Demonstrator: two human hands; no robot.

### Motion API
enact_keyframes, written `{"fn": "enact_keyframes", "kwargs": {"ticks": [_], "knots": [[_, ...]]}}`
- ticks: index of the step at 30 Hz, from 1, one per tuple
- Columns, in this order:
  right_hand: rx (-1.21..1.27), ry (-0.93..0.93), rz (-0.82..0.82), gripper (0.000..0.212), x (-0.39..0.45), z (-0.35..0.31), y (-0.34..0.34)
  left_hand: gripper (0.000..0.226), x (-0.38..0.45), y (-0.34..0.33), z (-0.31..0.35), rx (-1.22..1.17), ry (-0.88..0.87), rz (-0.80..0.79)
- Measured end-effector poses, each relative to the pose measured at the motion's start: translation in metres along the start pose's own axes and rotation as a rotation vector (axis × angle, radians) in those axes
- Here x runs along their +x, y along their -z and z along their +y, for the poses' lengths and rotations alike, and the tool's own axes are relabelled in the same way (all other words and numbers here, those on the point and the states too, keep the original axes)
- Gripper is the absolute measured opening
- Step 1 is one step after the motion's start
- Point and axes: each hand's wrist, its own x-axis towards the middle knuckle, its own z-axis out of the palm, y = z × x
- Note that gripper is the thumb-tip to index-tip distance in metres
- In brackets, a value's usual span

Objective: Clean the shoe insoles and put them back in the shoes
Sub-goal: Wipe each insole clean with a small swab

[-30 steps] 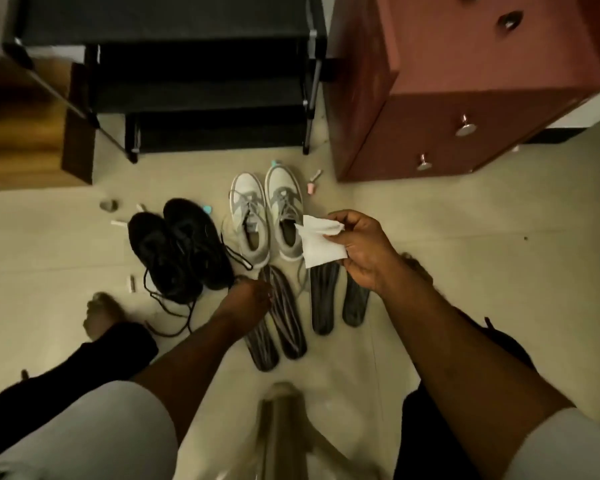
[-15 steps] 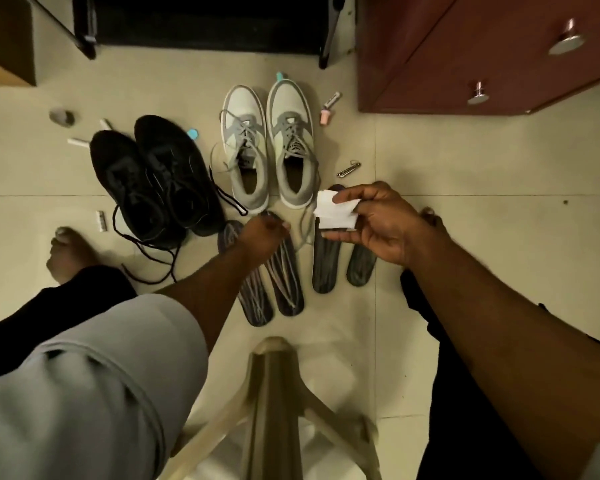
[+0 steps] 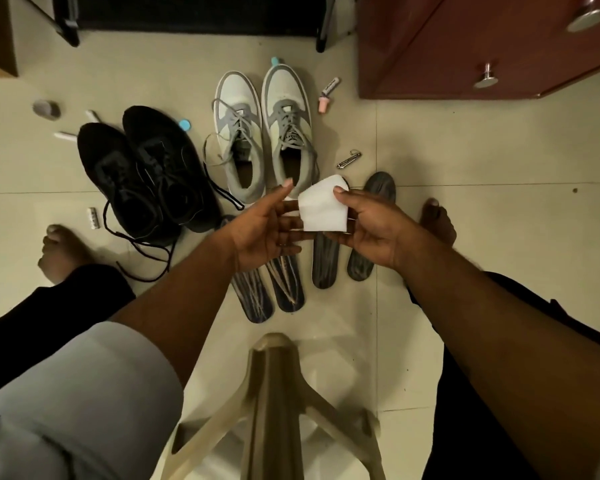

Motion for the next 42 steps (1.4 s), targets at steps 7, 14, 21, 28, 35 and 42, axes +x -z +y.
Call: {"fn": "enact_keyframes", "kwargs": {"ticks": [7, 14, 21, 28, 35, 42], "knots": [[-0.327, 0.188, 0.070, 0.012, 0.003, 0.005, -0.007, 0.034, 0.012, -0.003, 0.000, -0.157, -0.125, 0.098], [-0.432, 0.222, 0.204, 0.020, 0.016, 0.016, -0.002, 0.015, 0.031, -0.020, -0.009, -0.131, -0.215, 0.272], [-0.370, 0.383, 0.215, 0.051, 0.019, 0.021, 0.011, 0.013, 0.047, -0.027, -0.017, -0.148, -0.252, 0.235], [-0.497, 0.510, 0.095, 0.034, 0.017, 0.016, 0.017, 0.034, 0.046, -0.033, -0.013, -0.206, -0.261, 0.302], [-0.702, 0.621, 0.185, 0.032, 0.021, 0.015, 0.028, 0.058, 0.042, -0.023, -0.010, 0.064, -0.470, 0.145], [-0.984, 0.738, 0.290, 0.015, 0.042, 0.008, 0.045, 0.027, 0.065, -0.017, -0.013, 0.582, -0.571, 0.231]]}}
